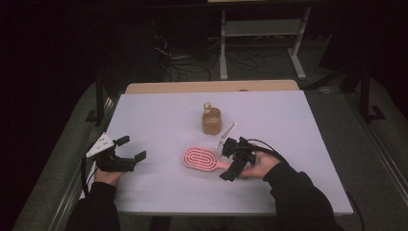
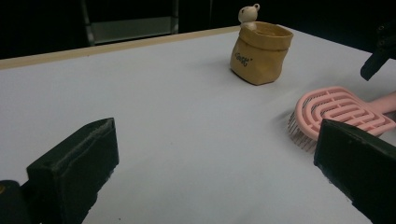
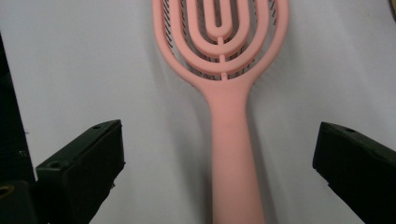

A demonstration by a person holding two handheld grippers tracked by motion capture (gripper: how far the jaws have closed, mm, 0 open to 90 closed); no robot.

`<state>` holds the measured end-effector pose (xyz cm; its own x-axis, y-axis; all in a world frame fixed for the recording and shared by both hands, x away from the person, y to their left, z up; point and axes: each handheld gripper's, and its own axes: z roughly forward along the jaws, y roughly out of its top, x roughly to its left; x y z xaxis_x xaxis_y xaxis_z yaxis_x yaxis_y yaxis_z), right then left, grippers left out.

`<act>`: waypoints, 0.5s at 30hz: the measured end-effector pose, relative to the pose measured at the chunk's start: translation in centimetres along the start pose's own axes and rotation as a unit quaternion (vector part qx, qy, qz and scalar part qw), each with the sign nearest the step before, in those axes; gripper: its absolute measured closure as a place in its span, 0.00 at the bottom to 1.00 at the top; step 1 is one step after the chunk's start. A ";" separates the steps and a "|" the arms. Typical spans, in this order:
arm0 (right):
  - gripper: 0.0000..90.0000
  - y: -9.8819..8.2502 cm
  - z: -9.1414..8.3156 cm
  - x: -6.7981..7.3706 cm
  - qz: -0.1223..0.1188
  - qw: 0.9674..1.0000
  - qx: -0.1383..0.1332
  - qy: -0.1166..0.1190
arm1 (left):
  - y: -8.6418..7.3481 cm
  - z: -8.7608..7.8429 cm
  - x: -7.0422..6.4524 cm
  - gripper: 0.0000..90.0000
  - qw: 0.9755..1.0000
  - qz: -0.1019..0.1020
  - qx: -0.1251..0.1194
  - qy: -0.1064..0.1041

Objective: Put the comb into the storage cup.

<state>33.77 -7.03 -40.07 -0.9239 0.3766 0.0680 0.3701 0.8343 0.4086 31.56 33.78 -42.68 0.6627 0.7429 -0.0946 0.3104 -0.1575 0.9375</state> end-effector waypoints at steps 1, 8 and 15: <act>0.02 0.0 0.1 -0.1 -0.001 1.000 0.000 0.000 | 0.0 0.0 0.0 0.00 1.000 0.000 0.000 0.000; 0.12 0.0 0.8 -0.3 -0.013 1.000 0.013 0.002 | 0.0 0.0 0.0 0.00 1.000 0.001 0.001 -0.001; 0.18 0.2 1.8 -0.4 -0.022 1.000 0.021 -0.003 | 0.0 0.0 0.0 0.00 1.000 0.001 0.002 -0.002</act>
<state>34.43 -6.30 -41.60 -0.9391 0.3408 0.0448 0.3321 0.8661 0.3735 31.59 33.77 -42.70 0.6662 0.7399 -0.0936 0.3111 -0.1617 0.9365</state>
